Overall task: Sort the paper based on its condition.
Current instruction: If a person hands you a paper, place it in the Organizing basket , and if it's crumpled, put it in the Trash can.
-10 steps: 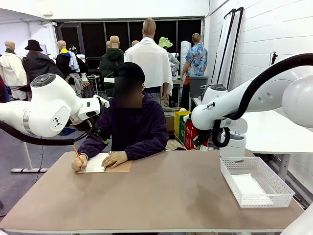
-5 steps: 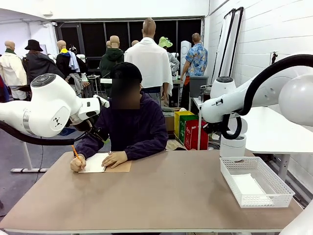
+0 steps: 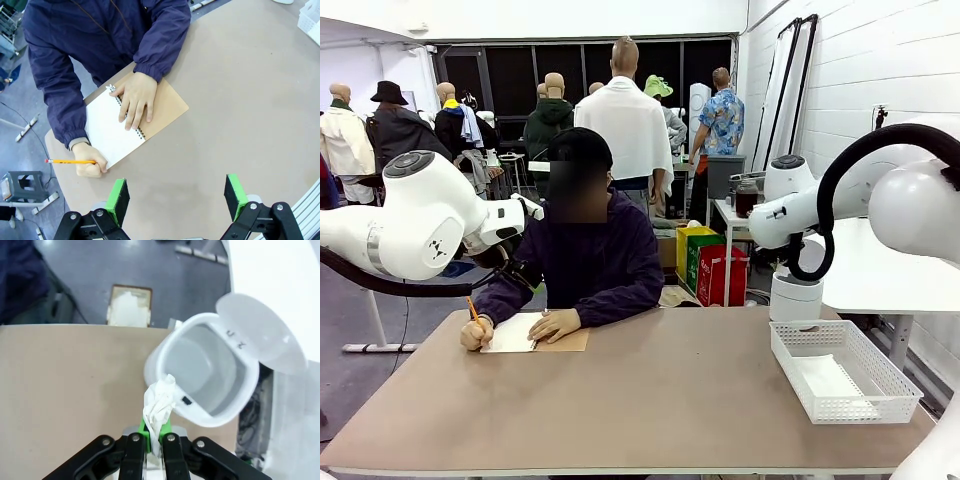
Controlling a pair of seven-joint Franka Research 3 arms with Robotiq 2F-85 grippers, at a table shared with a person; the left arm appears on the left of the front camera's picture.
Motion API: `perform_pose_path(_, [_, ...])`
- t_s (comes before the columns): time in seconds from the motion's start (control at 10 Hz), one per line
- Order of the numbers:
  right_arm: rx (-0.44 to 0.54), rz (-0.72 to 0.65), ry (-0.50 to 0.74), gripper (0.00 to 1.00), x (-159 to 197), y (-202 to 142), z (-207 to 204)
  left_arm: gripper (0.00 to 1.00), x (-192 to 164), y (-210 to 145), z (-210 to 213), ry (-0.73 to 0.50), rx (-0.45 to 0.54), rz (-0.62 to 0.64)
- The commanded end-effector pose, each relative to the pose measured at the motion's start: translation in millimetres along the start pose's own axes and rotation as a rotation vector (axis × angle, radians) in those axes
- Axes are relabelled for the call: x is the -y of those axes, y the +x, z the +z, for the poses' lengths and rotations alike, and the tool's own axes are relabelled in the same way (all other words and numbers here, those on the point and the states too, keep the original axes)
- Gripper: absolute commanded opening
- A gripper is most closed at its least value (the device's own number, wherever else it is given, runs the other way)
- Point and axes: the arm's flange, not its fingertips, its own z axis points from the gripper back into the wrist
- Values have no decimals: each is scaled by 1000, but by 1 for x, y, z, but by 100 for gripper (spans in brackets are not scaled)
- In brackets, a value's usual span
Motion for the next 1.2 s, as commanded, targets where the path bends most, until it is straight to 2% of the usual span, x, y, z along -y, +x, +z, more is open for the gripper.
perform_pose_path(0.0, [-10,-72,-87,0,-4,6,-9,100,-1,1,-1,-2,-3,3])
perform_pose_path(0.5, [20,-211,-171,0,18,10,-31,100,-1,1,-1,-2,-3,3])
perform_pose_path(1.1, [41,-247,-169,0,28,12,-51,100,-1,1,-1,-2,-3,3])
